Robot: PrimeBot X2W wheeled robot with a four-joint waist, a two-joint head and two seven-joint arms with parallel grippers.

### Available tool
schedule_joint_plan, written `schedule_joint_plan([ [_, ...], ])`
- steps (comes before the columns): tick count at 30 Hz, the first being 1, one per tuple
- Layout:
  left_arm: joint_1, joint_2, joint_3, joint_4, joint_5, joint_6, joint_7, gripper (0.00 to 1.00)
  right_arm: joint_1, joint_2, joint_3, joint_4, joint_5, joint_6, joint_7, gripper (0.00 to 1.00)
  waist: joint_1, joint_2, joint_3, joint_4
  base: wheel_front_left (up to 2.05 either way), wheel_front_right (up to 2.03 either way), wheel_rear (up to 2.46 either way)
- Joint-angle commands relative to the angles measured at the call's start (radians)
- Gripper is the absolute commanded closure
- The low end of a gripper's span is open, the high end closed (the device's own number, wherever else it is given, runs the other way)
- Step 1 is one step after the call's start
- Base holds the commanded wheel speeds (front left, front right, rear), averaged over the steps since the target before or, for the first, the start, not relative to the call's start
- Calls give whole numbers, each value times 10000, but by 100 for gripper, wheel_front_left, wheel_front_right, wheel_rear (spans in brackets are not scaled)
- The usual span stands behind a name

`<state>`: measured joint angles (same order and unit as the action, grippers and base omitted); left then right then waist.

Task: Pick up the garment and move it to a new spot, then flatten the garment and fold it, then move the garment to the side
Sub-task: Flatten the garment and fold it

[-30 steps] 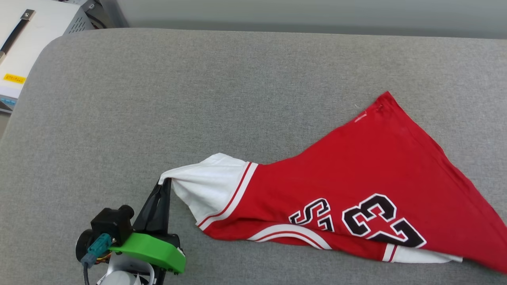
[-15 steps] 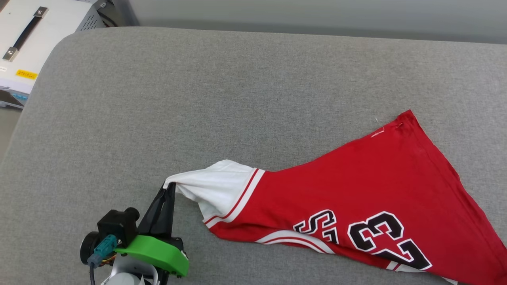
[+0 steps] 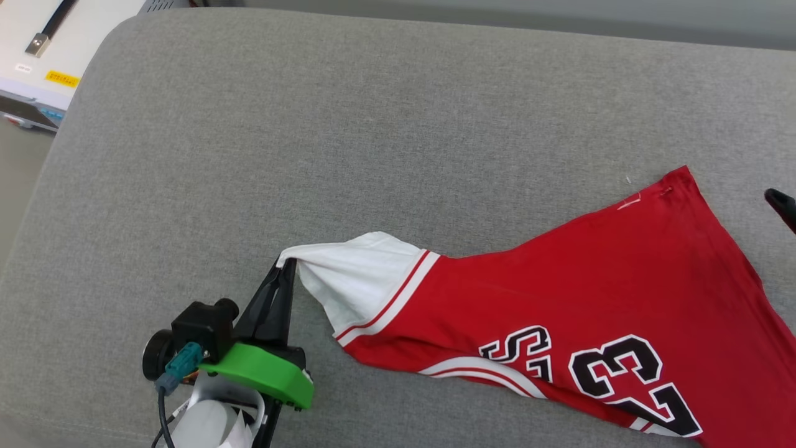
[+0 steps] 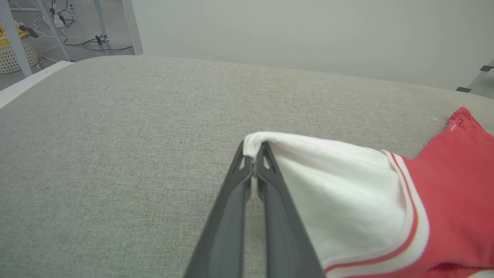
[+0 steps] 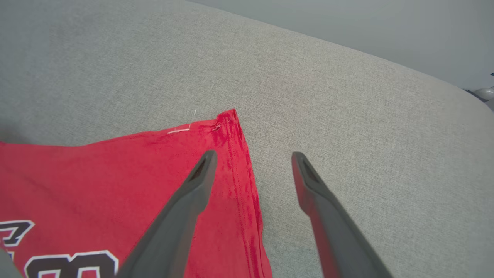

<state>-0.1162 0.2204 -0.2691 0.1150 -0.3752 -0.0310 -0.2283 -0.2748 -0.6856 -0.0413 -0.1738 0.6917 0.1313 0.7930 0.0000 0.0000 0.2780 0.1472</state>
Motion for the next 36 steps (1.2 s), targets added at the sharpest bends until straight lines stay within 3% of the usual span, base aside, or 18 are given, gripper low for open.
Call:
schedule_joint_plan([
  [1, -223, -54, -28, -9, 91, -43, -77, 100, -551, -77, 423, 252, -111, -6, 307, 0, 0, 0, 238, 203, 0, 0, 0],
  [6, -594, -225, -210, -23, 155, -102, -133, 100, -2460, -318, 2281, 1527, -453, -6, 1378, 0, 0, 0, 638, 458, 0, 0, 0],
  [11, -914, -365, -364, -6, 220, -176, -193, 100, -3716, -392, 3658, 3157, -603, -6, 1741, 0, 0, 0, 986, 678, 0, 0, 0],
  [12, -1065, -454, -435, 18, 241, -217, -226, 100, -4131, -267, 4023, 4170, -561, -6, 1580, 0, 0, 0, 1155, 794, 0, 0, 0],
  [16, -1209, -562, -493, 104, 259, -262, -265, 100, -4419, 127, 4336, 5370, -376, -6, 984, 0, 0, 0, 1290, 889, 0, 0, 0],
  [17, -1259, -625, -499, 184, 265, -281, -288, 100, -4347, 282, 4879, 6033, -234, -6, 727, 0, 0, 0, 1333, 902, 0, 0, 0],
  [21, -1276, -679, -487, 296, 270, -310, -308, 100, -4187, 206, 5667, 6532, 58, -6, 612, 0, 0, 0, 1306, 865, 0, 0, 0],
  [22, -1269, -675, -472, 323, 271, -312, -311, 100, -4206, 200, 5758, 6573, 135, -6, 502, 89, 0, 0, 1279, 834, 0, 0, 0],
  [23, -1255, -667, -449, 359, 270, -314, -315, 100, -4255, 183, 5851, 6586, 214, -6, 296, 100, 0, 0, 1231, 789, 0, 0, 0],
  [30, -1243, -483, -319, 587, 313, -377, -327, 100, -4785, -210, 6132, 6315, 618, -6, -1687, 100, 0, 0, 578, 452, 0, 0, 0],
  [36, -1383, -8, -47, 446, 363, -403, -317, 100, -4846, -671, 6153, 5386, 1190, -6, -3182, 100, 0, 0, -150, 49, 0, 0, 0],
])
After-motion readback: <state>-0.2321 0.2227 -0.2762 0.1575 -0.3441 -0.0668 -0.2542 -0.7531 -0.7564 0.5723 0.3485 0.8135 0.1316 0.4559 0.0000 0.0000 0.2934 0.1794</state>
